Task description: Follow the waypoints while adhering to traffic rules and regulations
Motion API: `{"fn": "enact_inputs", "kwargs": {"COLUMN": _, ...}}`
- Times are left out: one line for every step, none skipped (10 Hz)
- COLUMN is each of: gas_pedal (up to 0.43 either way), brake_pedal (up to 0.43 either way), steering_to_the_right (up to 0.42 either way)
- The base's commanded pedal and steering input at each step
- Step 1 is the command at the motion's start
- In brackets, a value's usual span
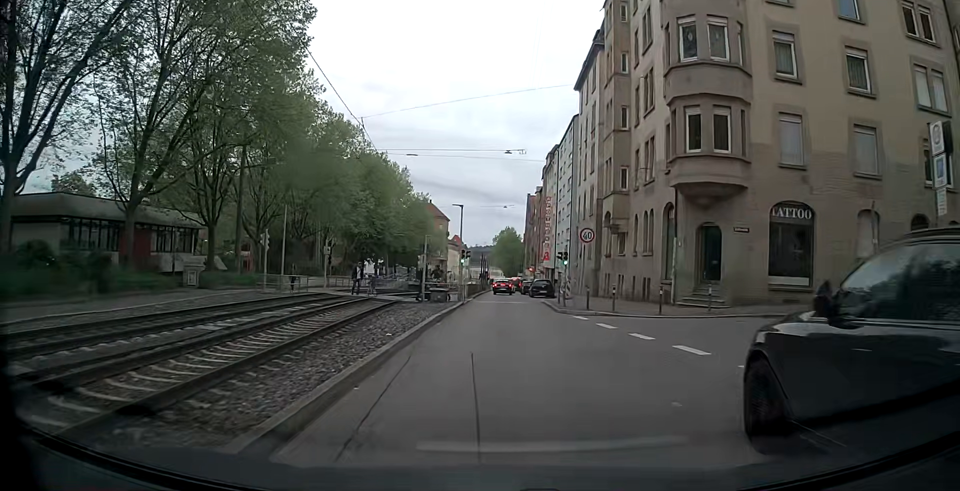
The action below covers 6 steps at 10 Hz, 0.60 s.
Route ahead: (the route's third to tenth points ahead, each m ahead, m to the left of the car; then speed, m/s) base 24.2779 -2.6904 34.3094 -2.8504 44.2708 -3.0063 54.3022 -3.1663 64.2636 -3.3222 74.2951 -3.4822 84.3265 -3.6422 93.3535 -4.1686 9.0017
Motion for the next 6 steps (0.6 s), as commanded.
{"fn": "enact_inputs", "kwargs": {"gas_pedal": 0.02, "brake_pedal": 0.0, "steering_to_the_right": 0.014}}
{"fn": "enact_inputs", "kwargs": {"gas_pedal": 0.02, "brake_pedal": 0.0, "steering_to_the_right": 0.016}}
{"fn": "enact_inputs", "kwargs": {"gas_pedal": 0.02, "brake_pedal": 0.0, "steering_to_the_right": 0.015}}
{"fn": "enact_inputs", "kwargs": {"gas_pedal": 0.02, "brake_pedal": 0.0, "steering_to_the_right": 0.015}}
{"fn": "enact_inputs", "kwargs": {"gas_pedal": 0.028, "brake_pedal": 0.0, "steering_to_the_right": 0.015}}
{"fn": "enact_inputs", "kwargs": {"gas_pedal": 0.039, "brake_pedal": 0.0, "steering_to_the_right": 0.014}}
